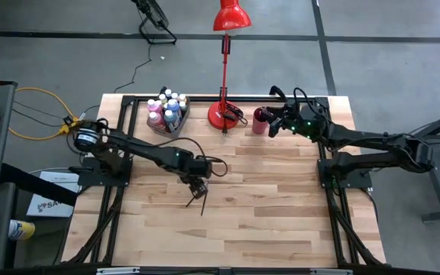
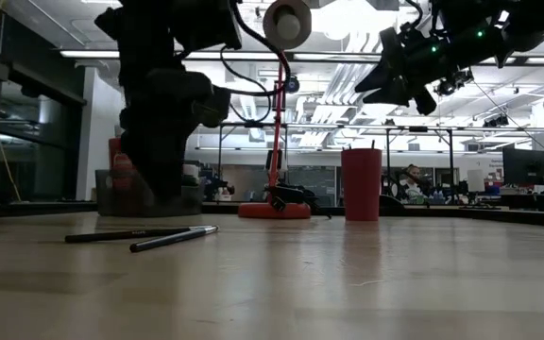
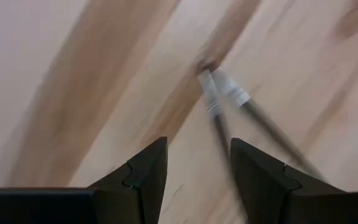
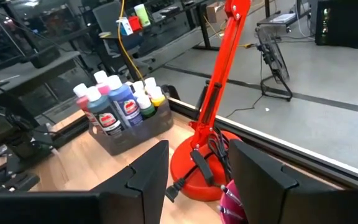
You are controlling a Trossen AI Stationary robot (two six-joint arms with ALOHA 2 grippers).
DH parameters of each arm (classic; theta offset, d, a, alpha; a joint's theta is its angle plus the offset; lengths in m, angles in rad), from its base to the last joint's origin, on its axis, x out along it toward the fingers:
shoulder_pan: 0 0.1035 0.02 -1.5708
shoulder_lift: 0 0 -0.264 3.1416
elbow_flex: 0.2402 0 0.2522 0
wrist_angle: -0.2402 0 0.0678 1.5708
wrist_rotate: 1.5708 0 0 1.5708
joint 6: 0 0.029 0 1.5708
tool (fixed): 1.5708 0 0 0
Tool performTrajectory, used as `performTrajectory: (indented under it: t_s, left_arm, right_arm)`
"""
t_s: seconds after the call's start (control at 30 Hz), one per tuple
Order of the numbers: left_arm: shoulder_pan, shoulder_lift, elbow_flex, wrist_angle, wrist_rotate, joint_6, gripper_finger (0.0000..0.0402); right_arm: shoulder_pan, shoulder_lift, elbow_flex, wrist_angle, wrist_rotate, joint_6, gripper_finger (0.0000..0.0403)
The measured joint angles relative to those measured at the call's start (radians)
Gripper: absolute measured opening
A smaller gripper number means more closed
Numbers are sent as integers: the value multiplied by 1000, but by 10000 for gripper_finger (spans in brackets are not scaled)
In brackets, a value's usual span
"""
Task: Pick & Place Paint Supplies
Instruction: Put the paint brush into the cup
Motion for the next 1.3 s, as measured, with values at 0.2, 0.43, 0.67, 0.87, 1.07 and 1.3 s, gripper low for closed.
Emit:
performTrajectory:
  t_s: [0.2,0.43,0.67,0.87,1.07,1.3]
  left_arm:
    - [-1,40,2,65,12,1,170]
    - [-1,101,2,90,8,10,170]
    - [-2,122,6,90,-9,28,170]
    - [-4,132,7,27,-66,28,170]
    - [-3,142,6,-2,-109,27,170]
    - [-4,143,4,-3,-169,19,170]
  right_arm:
    - [0,0,0,-25,0,2,162]
    - [0,0,0,-31,0,-1,162]
    - [0,0,0,-35,0,-2,162]
    - [0,0,0,-37,0,-2,162]
    - [0,0,0,-37,0,-2,162]
    - [0,0,0,-37,0,1,162]
